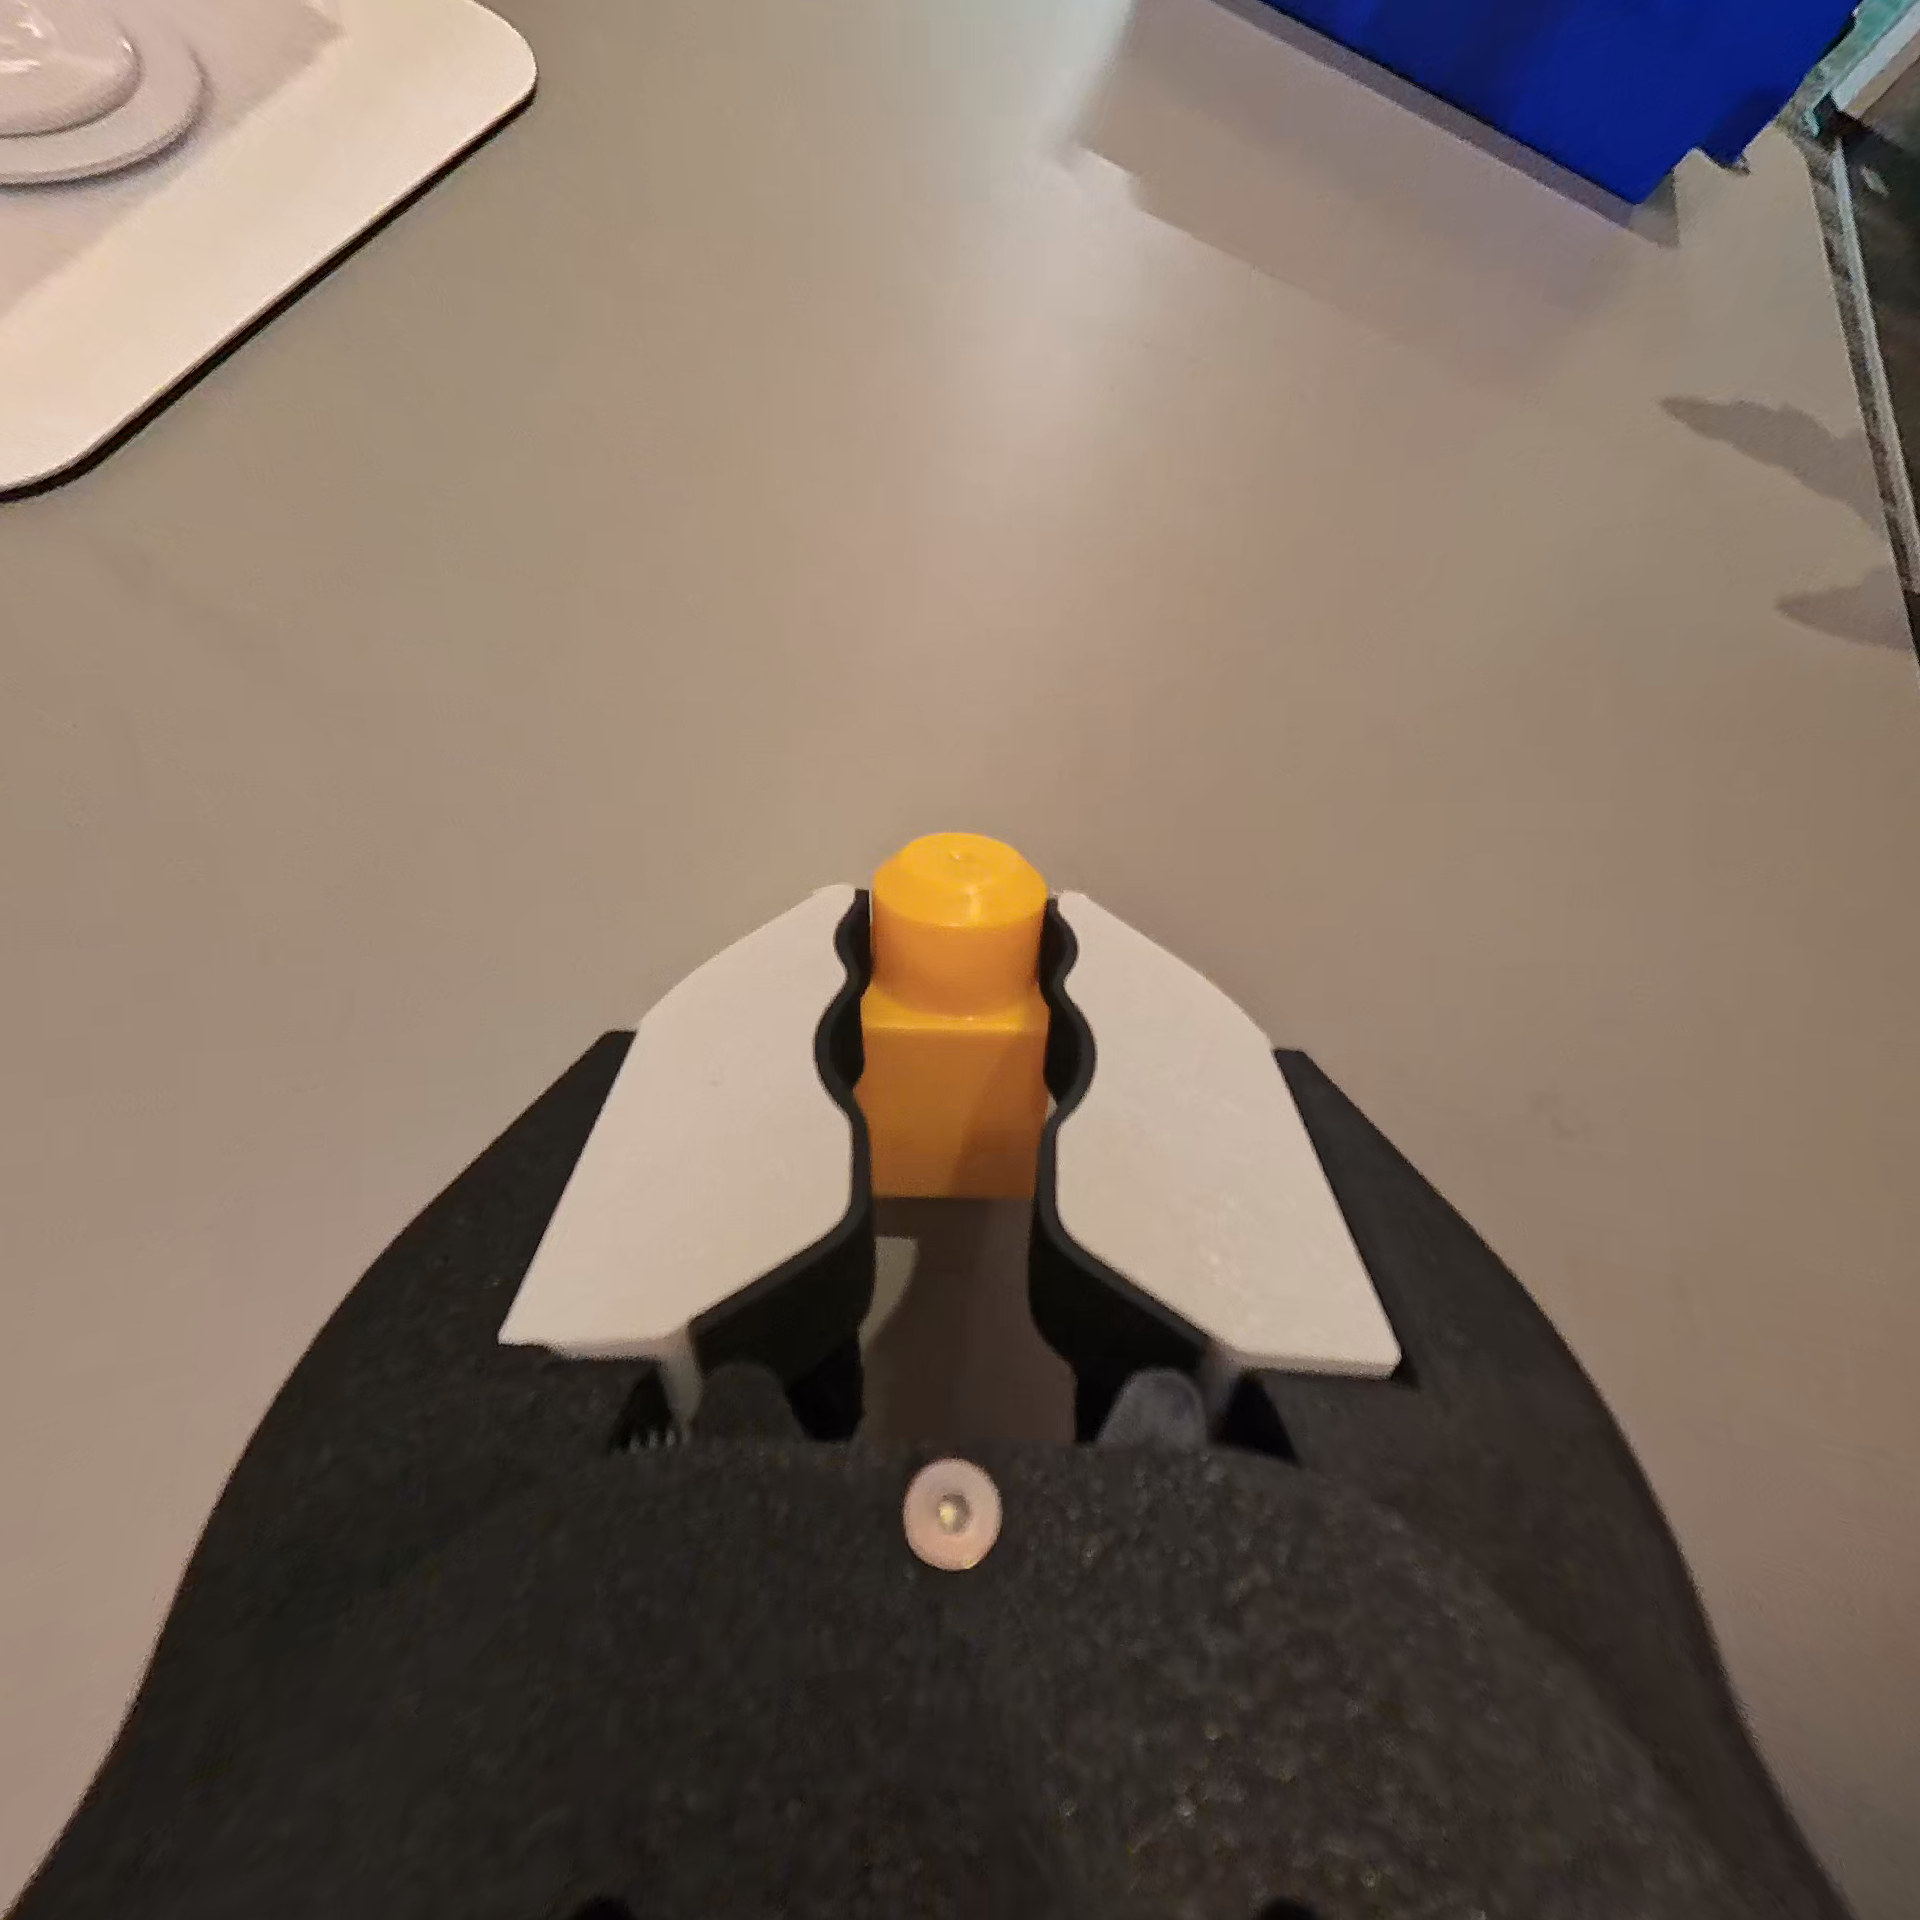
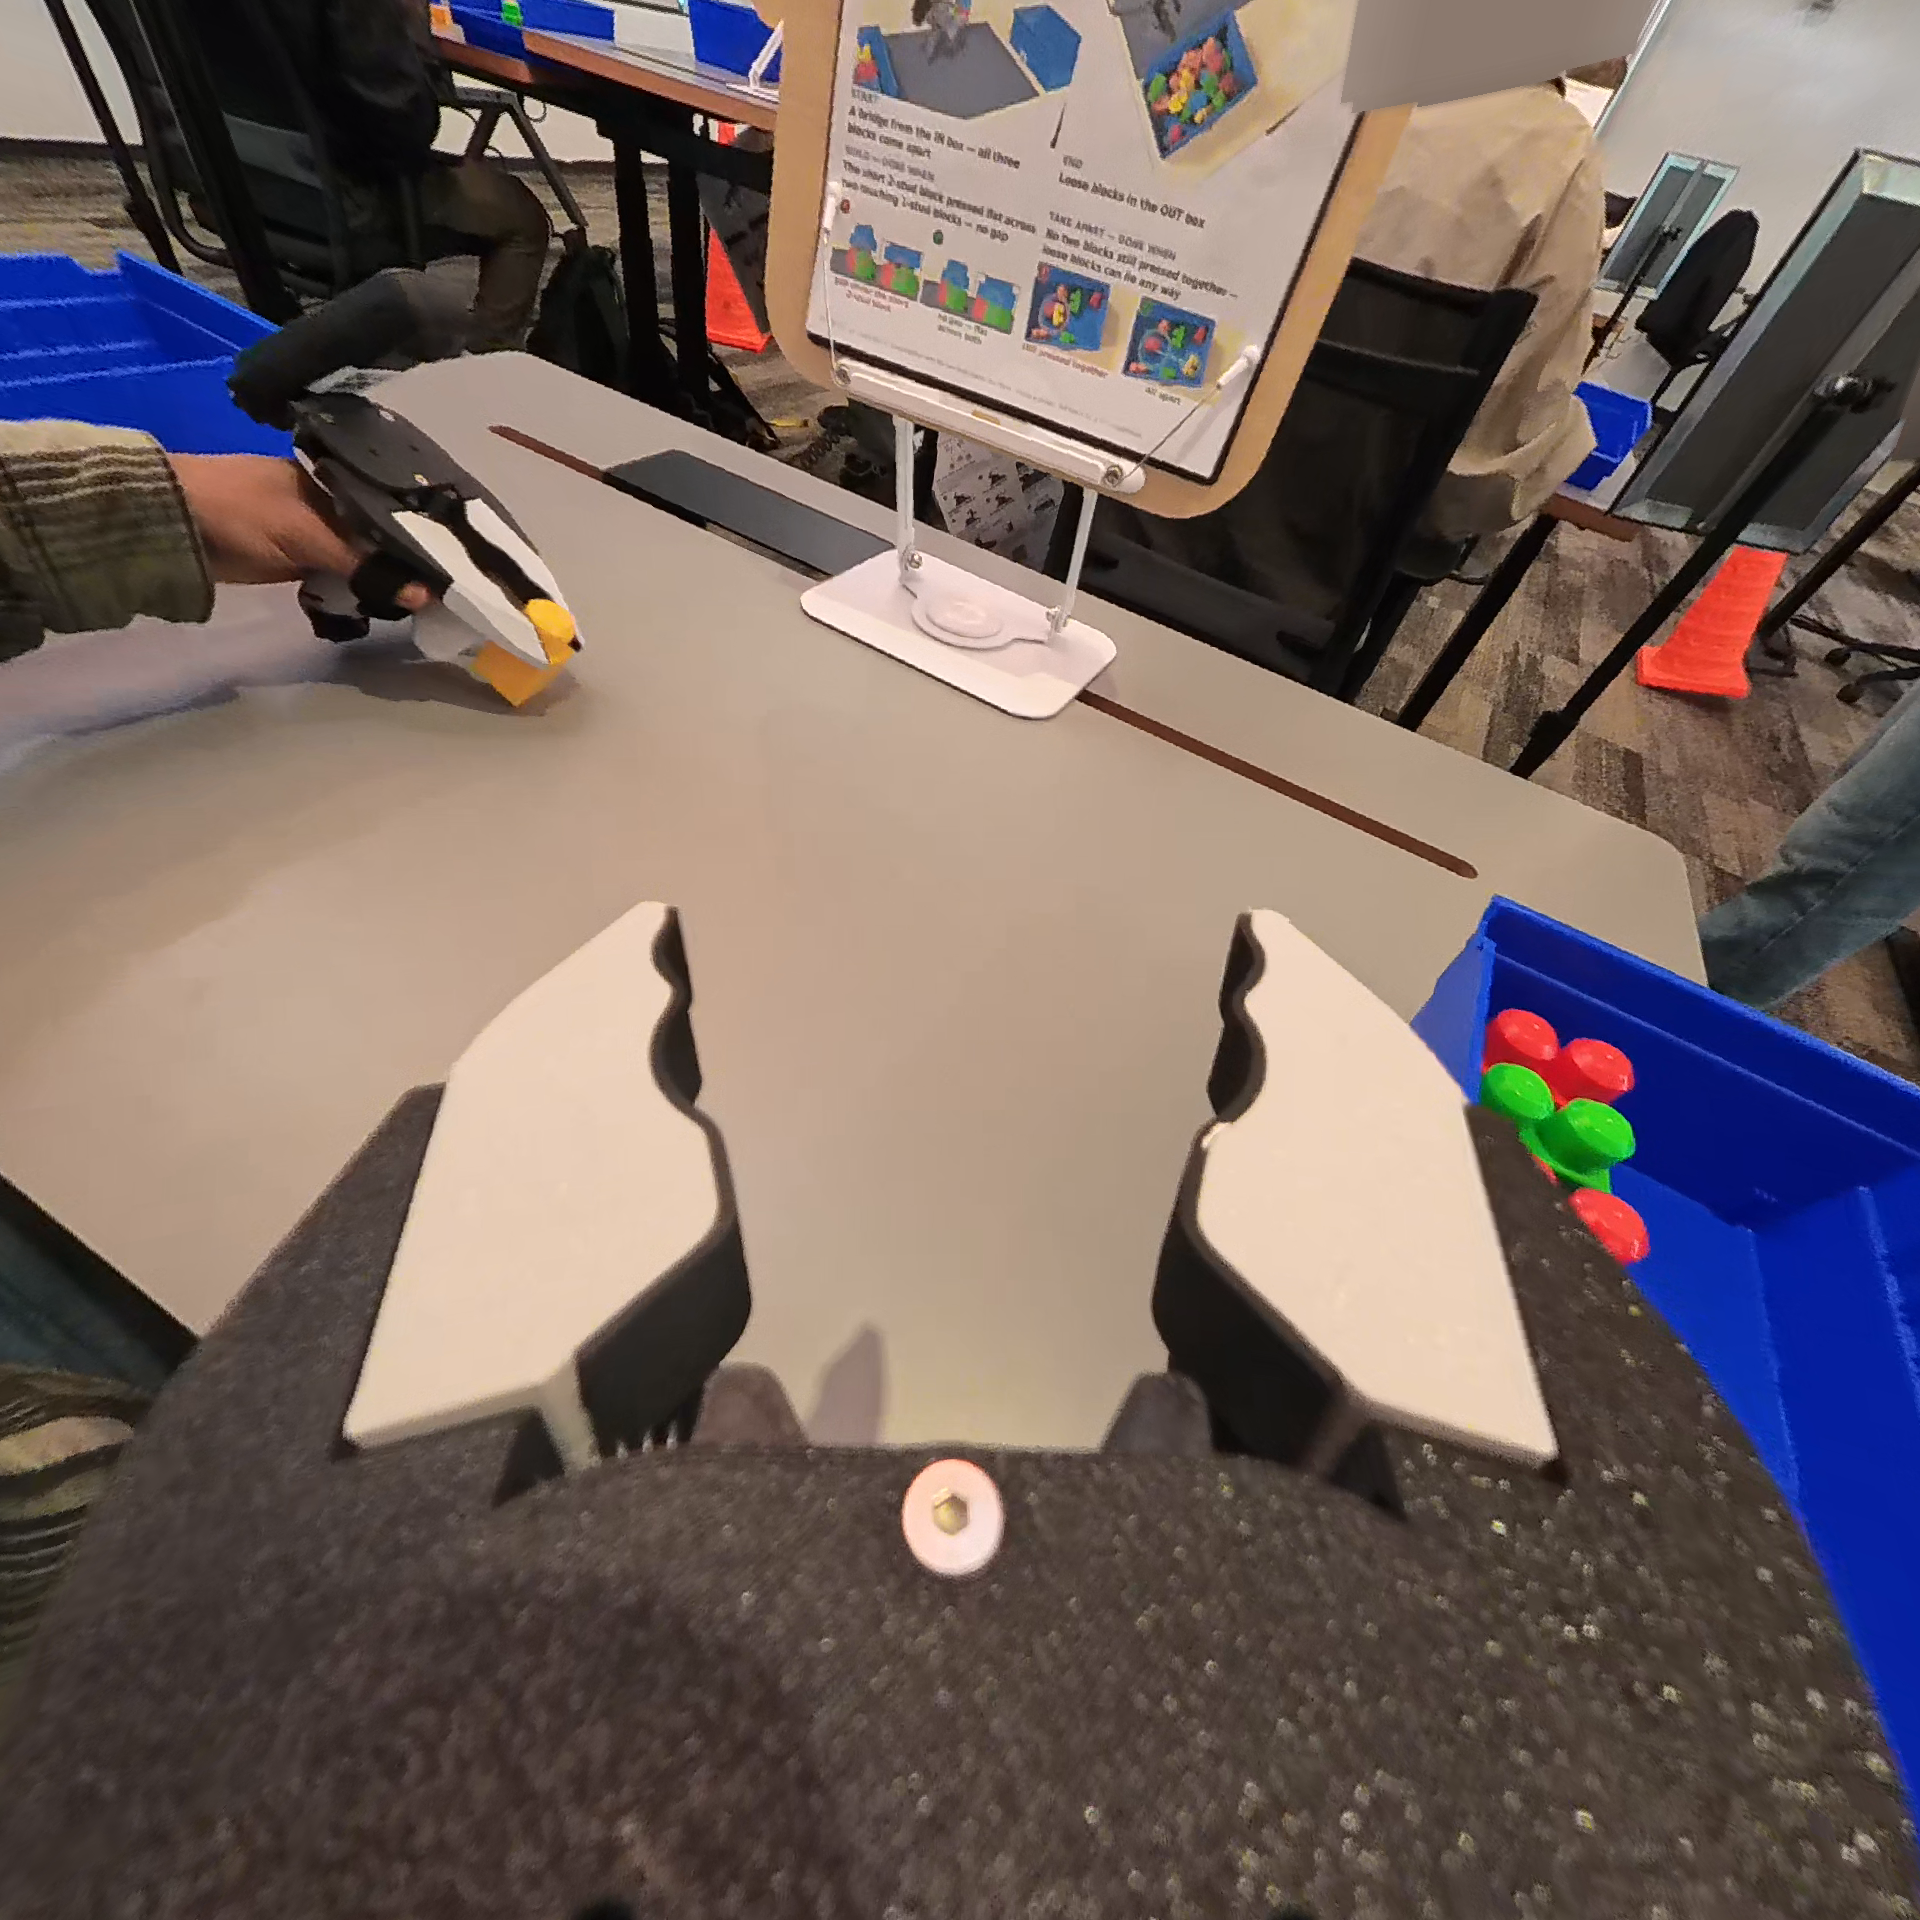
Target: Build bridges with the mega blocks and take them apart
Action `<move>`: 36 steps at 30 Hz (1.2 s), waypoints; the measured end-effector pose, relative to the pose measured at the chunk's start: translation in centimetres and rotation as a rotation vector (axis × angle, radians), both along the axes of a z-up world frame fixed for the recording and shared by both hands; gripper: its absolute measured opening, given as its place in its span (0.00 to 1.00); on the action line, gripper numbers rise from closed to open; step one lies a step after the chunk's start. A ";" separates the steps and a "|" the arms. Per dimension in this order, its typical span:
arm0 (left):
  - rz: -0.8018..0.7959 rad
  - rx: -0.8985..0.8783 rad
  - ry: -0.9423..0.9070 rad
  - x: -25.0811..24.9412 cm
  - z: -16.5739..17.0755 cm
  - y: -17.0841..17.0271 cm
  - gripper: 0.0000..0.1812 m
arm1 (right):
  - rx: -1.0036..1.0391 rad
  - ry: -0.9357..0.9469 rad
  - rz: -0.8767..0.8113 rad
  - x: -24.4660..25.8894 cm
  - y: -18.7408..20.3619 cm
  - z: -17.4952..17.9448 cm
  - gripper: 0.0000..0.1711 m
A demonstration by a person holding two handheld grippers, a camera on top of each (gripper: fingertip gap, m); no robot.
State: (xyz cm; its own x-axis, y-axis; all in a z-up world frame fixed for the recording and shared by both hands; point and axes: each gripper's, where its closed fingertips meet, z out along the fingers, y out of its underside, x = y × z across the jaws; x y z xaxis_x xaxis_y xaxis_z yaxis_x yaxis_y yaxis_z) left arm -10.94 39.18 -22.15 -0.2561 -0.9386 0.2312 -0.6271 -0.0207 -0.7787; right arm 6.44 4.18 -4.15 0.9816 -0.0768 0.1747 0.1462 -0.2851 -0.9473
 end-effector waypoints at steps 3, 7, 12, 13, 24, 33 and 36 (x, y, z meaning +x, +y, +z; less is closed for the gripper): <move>-0.007 -0.015 0.006 -0.5 0.0 0.2 0.17 | 0.001 -0.011 0.003 -0.2 0.1 0.2 0.58; -0.006 -0.048 -0.003 -1.1 0.1 0.6 0.17 | 0.004 -0.015 0.004 -0.4 0.0 0.4 0.59; -0.019 -0.075 0.011 -2.2 0.1 1.0 0.17 | 0.004 -0.013 0.013 -0.7 0.0 0.6 0.60; -0.016 -0.054 0.034 -2.5 -0.2 1.2 0.29 | 0.005 -0.015 0.012 -0.7 0.0 0.7 0.61; -0.051 0.079 0.094 -3.9 -2.0 1.6 0.28 | 0.012 -0.006 0.021 -1.0 0.2 0.8 0.63; -0.029 0.207 0.188 -5.5 -2.3 3.0 0.31 | 0.017 -0.004 0.020 -1.1 0.0 0.8 0.63; -0.033 0.242 0.216 -5.8 -2.8 3.2 0.28 | 0.017 -0.002 0.022 -1.1 0.0 0.7 0.63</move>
State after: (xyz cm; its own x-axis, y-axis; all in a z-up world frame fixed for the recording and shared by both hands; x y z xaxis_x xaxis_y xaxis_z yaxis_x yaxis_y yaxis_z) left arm -16.75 42.34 -24.91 -0.2566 -0.9650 0.0546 -0.7758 0.1720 -0.6071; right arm 5.32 4.23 -3.44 0.9829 -0.0579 0.1750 0.1538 -0.2658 -0.9517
